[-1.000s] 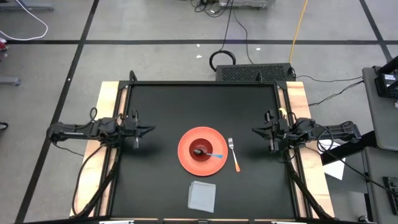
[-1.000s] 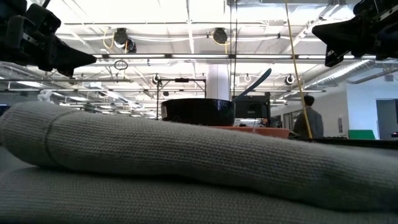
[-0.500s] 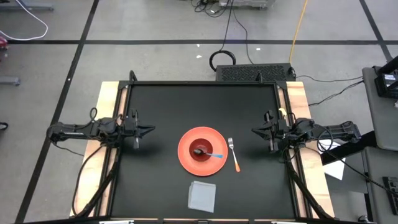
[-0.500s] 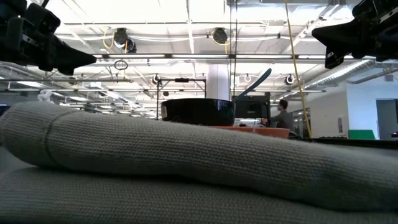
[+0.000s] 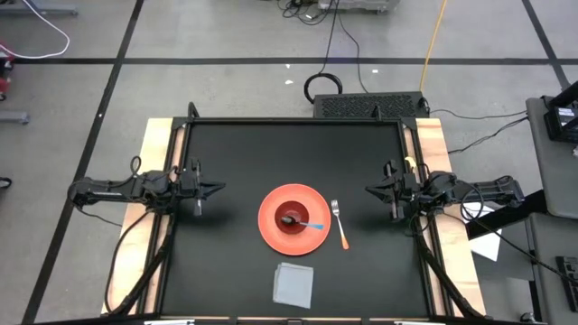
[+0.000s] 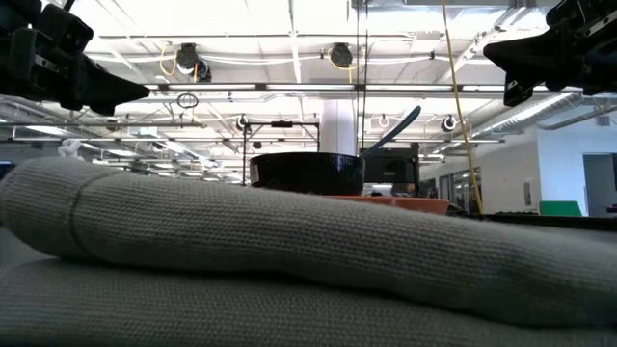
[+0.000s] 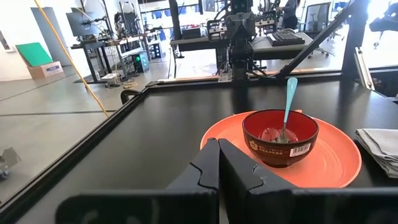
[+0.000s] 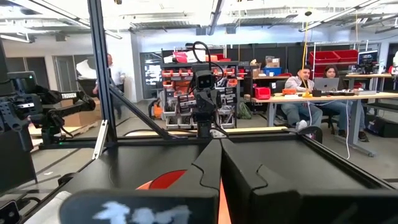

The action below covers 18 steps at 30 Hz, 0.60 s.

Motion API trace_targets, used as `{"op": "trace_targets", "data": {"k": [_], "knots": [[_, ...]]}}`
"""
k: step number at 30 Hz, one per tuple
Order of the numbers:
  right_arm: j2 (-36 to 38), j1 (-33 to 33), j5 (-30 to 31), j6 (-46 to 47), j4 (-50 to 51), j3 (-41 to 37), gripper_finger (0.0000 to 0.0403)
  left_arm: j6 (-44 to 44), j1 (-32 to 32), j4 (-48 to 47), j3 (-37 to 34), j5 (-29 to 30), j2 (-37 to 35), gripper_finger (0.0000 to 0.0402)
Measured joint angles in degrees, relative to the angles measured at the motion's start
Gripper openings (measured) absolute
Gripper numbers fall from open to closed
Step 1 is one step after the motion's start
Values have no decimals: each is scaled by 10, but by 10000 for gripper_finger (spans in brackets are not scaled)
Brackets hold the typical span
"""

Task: Set table place
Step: Return to Home Position

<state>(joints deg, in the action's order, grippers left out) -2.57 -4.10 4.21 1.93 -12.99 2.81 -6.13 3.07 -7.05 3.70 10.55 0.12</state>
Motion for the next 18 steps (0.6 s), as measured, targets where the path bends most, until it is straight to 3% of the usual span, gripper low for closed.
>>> {"op": "trace_targets", "data": {"k": [9,18], "knots": [[0,0,0,0,0,0,0,-1,0,0,0,0,0,36],[0,0,0,0,0,0,0,-1,0,0,0,0,0,37]]}}
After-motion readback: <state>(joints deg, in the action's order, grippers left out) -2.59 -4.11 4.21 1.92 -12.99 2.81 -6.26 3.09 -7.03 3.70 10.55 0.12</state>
